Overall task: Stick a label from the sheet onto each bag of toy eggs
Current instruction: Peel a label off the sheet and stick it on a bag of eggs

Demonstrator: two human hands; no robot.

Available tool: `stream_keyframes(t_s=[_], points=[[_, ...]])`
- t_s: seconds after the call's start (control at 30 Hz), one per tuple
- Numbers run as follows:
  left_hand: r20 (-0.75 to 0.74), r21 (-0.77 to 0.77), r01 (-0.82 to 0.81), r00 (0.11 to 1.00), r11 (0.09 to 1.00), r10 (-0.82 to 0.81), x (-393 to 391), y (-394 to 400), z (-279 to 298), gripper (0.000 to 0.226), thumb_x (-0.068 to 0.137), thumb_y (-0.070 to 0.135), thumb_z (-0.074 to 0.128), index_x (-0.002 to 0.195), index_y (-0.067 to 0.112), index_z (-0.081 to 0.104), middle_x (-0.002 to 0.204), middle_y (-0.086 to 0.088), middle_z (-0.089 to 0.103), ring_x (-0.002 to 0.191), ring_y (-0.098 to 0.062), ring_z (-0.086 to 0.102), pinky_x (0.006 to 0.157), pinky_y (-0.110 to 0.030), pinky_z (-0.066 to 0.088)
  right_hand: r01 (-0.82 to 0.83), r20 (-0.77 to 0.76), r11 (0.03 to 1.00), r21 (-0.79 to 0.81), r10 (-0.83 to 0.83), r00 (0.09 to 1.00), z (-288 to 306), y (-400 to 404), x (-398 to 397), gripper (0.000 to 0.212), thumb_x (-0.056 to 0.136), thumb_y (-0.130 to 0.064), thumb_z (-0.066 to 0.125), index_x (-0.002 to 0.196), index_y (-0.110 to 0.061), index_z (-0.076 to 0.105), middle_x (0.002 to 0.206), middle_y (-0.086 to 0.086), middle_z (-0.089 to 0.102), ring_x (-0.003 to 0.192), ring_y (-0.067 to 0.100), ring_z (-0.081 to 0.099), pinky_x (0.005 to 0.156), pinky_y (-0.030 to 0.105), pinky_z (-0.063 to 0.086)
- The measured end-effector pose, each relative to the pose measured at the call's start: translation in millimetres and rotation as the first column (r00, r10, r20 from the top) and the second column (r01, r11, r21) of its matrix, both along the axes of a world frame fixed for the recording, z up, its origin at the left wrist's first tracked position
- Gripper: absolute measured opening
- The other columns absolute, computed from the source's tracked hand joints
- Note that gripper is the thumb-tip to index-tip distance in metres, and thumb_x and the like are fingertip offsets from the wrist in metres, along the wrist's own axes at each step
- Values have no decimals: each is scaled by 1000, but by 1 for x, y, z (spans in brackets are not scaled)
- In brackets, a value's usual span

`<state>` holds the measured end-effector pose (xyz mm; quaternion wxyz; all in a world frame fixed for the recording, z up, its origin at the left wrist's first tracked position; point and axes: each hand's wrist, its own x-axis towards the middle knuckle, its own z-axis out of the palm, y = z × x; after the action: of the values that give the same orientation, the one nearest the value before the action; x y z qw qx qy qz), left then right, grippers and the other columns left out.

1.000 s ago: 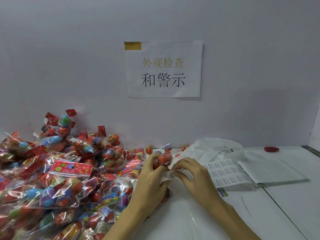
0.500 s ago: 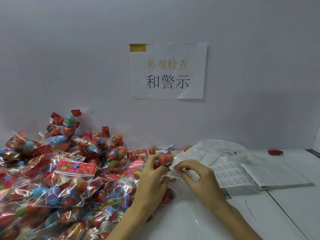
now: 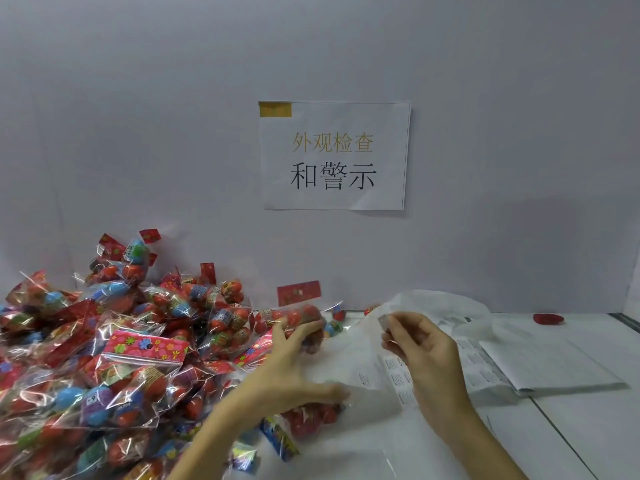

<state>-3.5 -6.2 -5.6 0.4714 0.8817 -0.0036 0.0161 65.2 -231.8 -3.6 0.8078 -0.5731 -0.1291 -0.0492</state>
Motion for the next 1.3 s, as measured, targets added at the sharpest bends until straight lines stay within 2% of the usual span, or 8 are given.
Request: stream_keyframes(t_s=[0.03, 0.1, 0.23, 0.43, 0.73, 0.87, 1.07, 1.3], points=[[-62, -92, 68, 995, 993, -74, -5, 9, 7, 98, 56, 73, 91, 141, 62, 43, 145, 21, 26, 130, -8, 49, 109, -23, 45, -19, -69, 998, 66, 23, 997, 1, -2, 1, 9, 90, -10, 76, 96, -4, 77, 92, 12, 76, 81, 18, 73, 73, 21, 60], [36, -340, 80, 997, 937, -72, -10, 15, 16, 79, 63, 66, 91, 134, 61, 55, 147, 13, 51, 128, -11, 60, 110, -34, 49, -61, -157, 982, 180, 90, 983, 2, -5, 3, 15, 88, -7, 75, 101, -1, 76, 92, 14, 74, 80, 15, 72, 72, 20, 60], [226, -692, -73, 923, 718, 311, -3, -3, 18, 31, 81, 37, 83, 112, 31, 81, 117, -2, 77, 104, -27, 76, 85, -34, 64, -151, -225, 942, 301, 224, 948, 4, 0, 0, 29, 76, -7, 76, 104, -1, 80, 93, 14, 77, 80, 15, 74, 73, 21, 61], [268, -680, -7, 929, 733, 257, -7, -27, 12, 29, 86, 24, 79, 114, 26, 80, 116, -5, 77, 99, -30, 77, 84, -34, 64, -272, -210, 922, 276, 334, 919, 7, 11, -17, 22, 75, -9, 81, 96, 0, 80, 94, 19, 75, 81, 21, 74, 76, 26, 62], [344, -646, 111, 926, 755, 158, -8, -39, 9, 58, 90, 11, 81, 139, 38, 63, 133, 4, 69, 107, -31, 75, 90, -38, 63, -140, -40, 988, -62, 137, 990, 22, 12, -32, 22, 77, -31, 81, 91, -15, 81, 88, 12, 78, 82, 25, 77, 71, 24, 60], [331, -699, 83, 918, 710, 218, -7, -44, 7, 41, 94, 19, 76, 131, 36, 69, 126, 1, 74, 103, -33, 77, 86, -37, 64, -82, 8, 985, -149, 84, 996, 22, 12, -34, 18, 79, -35, 79, 89, -21, 81, 85, 5, 78, 78, 20, 76, 70, 22, 59], [303, -704, 101, 938, 703, 169, -9, -44, 5, 41, 98, 17, 69, 133, 38, 68, 131, -4, 72, 112, -30, 74, 90, -35, 62, -18, 27, 980, -200, 24, 999, 16, 14, -31, 4, 90, -17, 78, 87, -16, 79, 78, 2, 76, 72, 13, 73, 70, 17, 56], [341, -684, 71, 911, 726, 232, -11, -51, 3, 38, 94, 18, 74, 127, 36, 73, 122, -7, 77, 107, -29, 76, 87, -39, 64, 15, 64, 960, -280, 3, 998, 11, 17, -33, 7, 89, -17, 80, 84, -20, 77, 76, -4, 77, 71, 6, 73, 66, 11, 52]])
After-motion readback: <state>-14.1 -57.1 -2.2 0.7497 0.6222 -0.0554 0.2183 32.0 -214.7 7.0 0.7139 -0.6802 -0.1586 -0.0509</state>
